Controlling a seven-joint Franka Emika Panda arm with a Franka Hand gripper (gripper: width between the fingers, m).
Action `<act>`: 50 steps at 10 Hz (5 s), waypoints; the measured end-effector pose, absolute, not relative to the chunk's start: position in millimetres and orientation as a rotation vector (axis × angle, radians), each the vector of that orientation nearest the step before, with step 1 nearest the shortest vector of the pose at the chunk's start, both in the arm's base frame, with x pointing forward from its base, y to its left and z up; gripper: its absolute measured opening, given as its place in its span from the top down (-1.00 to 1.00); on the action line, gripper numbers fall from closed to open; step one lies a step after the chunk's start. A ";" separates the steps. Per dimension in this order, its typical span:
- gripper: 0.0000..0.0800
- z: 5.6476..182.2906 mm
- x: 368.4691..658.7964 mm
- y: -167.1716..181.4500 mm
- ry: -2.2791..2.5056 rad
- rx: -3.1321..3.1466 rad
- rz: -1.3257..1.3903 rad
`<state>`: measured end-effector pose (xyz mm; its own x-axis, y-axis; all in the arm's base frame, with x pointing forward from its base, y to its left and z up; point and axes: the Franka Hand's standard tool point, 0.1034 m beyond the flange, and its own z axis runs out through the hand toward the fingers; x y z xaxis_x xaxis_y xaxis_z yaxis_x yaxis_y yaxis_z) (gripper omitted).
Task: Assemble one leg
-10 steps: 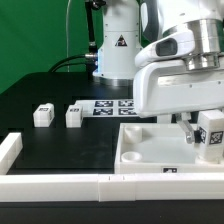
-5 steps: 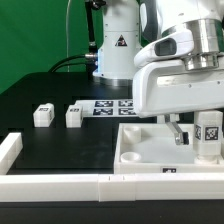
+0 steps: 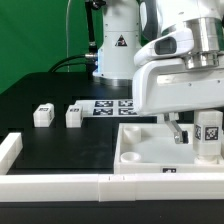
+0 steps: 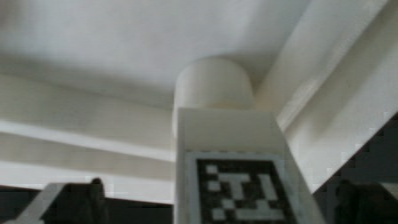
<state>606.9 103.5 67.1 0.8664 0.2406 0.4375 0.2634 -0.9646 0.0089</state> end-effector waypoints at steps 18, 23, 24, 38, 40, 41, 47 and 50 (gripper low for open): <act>0.27 74.4 603.2 106.0 -0.277 -3.058 0.082; 0.26 74.0 609.2 112.3 0.436 -3.030 0.034; 0.27 74.2 610.8 115.3 0.562 -3.005 0.017; -0.62 74.2 616.1 130.5 0.976 -2.835 -0.013; -0.62 71.4 617.5 129.4 0.536 -2.954 -0.044; -0.62 70.9 618.3 129.5 0.351 -2.983 -0.057; -0.62 69.0 617.0 127.4 -0.318 -3.007 -0.096; 0.25 68.8 617.8 122.2 -0.312 -3.014 -0.097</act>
Offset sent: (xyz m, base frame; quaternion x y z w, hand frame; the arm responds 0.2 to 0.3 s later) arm 0.0000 0.0000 0.0000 0.0000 -0.0899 0.0000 0.9960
